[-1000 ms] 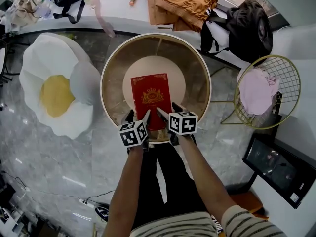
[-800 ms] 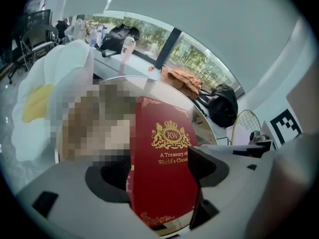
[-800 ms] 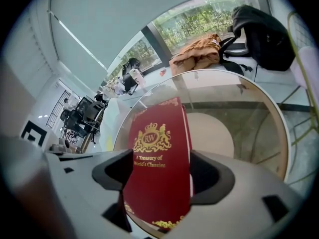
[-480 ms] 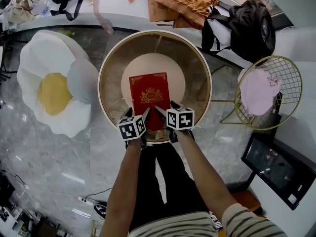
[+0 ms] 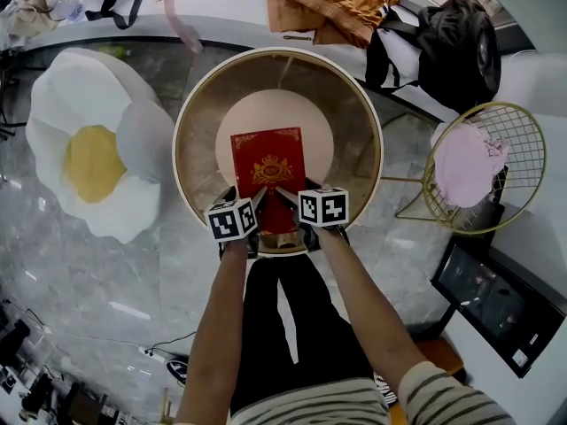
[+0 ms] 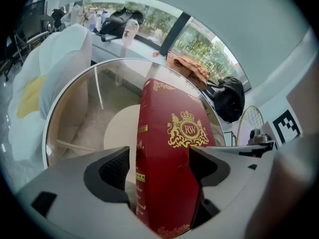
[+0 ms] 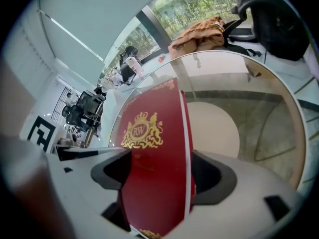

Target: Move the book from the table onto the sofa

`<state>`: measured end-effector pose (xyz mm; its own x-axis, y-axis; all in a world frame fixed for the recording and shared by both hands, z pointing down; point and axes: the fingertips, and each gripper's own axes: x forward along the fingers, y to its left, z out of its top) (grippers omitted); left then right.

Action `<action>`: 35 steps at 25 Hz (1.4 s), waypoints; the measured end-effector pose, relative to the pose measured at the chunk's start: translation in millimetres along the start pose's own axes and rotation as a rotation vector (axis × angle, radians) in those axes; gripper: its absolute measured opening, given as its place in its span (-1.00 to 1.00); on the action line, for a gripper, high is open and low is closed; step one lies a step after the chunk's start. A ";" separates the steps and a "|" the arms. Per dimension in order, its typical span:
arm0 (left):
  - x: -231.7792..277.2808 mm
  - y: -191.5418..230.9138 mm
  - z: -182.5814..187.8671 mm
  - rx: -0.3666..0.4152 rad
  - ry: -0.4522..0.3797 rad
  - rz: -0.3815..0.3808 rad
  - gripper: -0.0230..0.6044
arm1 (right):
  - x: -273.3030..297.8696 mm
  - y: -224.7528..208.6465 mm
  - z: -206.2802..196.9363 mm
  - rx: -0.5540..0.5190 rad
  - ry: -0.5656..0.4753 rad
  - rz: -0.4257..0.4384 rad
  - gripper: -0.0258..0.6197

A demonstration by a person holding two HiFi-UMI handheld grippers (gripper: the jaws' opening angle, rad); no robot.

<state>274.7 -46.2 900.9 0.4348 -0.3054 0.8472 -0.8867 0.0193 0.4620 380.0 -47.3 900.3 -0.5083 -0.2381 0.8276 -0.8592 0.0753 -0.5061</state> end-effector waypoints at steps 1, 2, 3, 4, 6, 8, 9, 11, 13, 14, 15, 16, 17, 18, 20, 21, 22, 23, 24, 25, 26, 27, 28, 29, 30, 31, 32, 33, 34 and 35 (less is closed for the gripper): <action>2.2 -0.6 -0.5 -0.001 0.007 -0.009 0.20 | 1.4 -0.2 -0.6 -0.002 0.007 0.000 0.20; 4.3 -2.0 -1.4 0.000 0.015 -0.021 0.20 | 2.6 -0.3 -0.7 -0.004 0.011 0.000 0.20; 6.2 -3.8 -2.6 0.002 0.024 -0.033 0.20 | 3.8 -0.2 -0.3 -0.005 0.013 0.001 0.20; 7.7 -5.2 -3.7 0.003 0.031 -0.043 0.20 | 5.2 0.1 -0.1 0.000 0.014 0.005 0.20; 10.2 -5.5 -4.6 -0.002 0.040 -0.057 0.21 | 8.6 -0.3 -0.3 0.019 0.017 0.014 0.20; 12.6 -5.3 -4.8 -0.008 0.050 -0.074 0.22 | 10.5 -1.9 0.3 0.031 0.023 0.017 0.20; 14.1 -6.0 -5.5 -0.012 0.057 -0.086 0.22 | 11.0 -2.6 0.4 0.034 0.027 0.019 0.20; 17.0 -7.8 -7.4 -0.022 0.067 -0.109 0.22 | 11.5 -3.5 0.2 0.034 0.030 0.025 0.20; 18.1 -6.4 -7.4 -0.027 0.072 -0.117 0.23 | 12.7 -3.9 -1.2 0.032 0.028 0.031 0.20; 18.2 -5.4 -7.2 -0.027 0.075 -0.117 0.23 | 13.3 -4.4 -2.4 0.032 0.027 0.033 0.20; 18.5 -5.2 -7.3 -0.026 0.079 -0.120 0.24 | 13.3 -5.3 -3.2 0.030 0.028 0.033 0.20; 18.7 -5.8 -7.7 -0.024 0.083 -0.124 0.24 | 13.0 -6.1 -3.2 0.028 0.029 0.030 0.20; 18.7 -6.6 -7.9 -0.023 0.085 -0.128 0.24 | 12.6 -6.4 -2.5 0.026 0.031 0.027 0.20; 18.8 -7.3 -8.3 -0.023 0.086 -0.132 0.24 | 12.3 -5.6 -1.3 0.025 0.032 0.027 0.20; 18.9 -7.5 -8.8 -0.026 0.082 -0.132 0.24 | 12.9 -3.8 -0.1 0.026 0.032 0.027 0.20; 18.8 -7.3 -8.5 -0.025 0.078 -0.131 0.24 | 13.6 -3.7 -0.4 0.027 0.032 0.027 0.20; 18.7 -7.0 -8.0 -0.022 0.075 -0.129 0.24 | 13.9 -4.1 -0.9 0.026 0.033 0.024 0.20; 18.5 -6.7 -7.7 -0.019 0.074 -0.128 0.24 | 13.7 -4.8 -1.5 0.024 0.034 0.018 0.20; 18.3 -6.5 -7.9 -0.018 0.075 -0.128 0.24 | 13.2 -5.3 -2.2 0.023 0.035 0.013 0.19; 18.5 -6.8 -8.6 -0.018 0.078 -0.133 0.24 | 12.9 -5.0 -2.8 0.024 0.036 0.013 0.20; 18.8 -7.3 -9.1 -0.019 0.081 -0.138 0.24 | 12.8 -4.7 -2.7 0.024 0.037 0.015 0.19; 18.9 -7.5 -9.1 -0.020 0.083 -0.141 0.24 | 12.5 -4.5 -1.7 0.023 0.037 0.014 0.19; 18.8 -7.4 -8.8 -0.020 0.083 -0.139 0.24 | 12.4 -4.4 -0.6 0.021 0.038 0.012 0.19; 18.3 -7.2 -8.6 -0.018 0.081 -0.135 0.23 | 12.4 -4.0 0.0 0.021 0.039 0.011 0.19; 17.7 -7.0 -8.7 -0.016 0.080 -0.130 0.23 | 12.3 -3.6 -0.3 0.022 0.041 0.012 0.19; 17.0 -7.1 -8.9 -0.014 0.081 -0.124 0.23 | 11.9 -3.4 -1.1 0.023 0.043 0.013 0.19; 16.1 -7.3 -8.7 -0.010 0.082 -0.117 0.23 | 11.0 -3.3 -2.0 0.023 0.045 0.016 0.19; 14.6 -7.8 -8.3 -0.007 0.083 -0.112 0.23 | 9.3 -3.0 -2.7 0.023 0.045 0.018 0.19; 12.7 -8.8 -8.0 -0.006 0.083 -0.110 0.23 | 6.9 -2.2 -2.9 0.021 0.043 0.017 0.19; 10.4 -10.3 -7.9 -0.008 0.082 -0.112 0.23 | 4.3 -1.1 -2.8 0.019 0.042 0.014 0.19</action>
<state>289.6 -42.0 907.0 0.5424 -0.2269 0.8089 -0.8309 -0.0031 0.5564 378.6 -45.7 905.1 -0.5223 -0.1966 0.8298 -0.8511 0.0601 -0.5215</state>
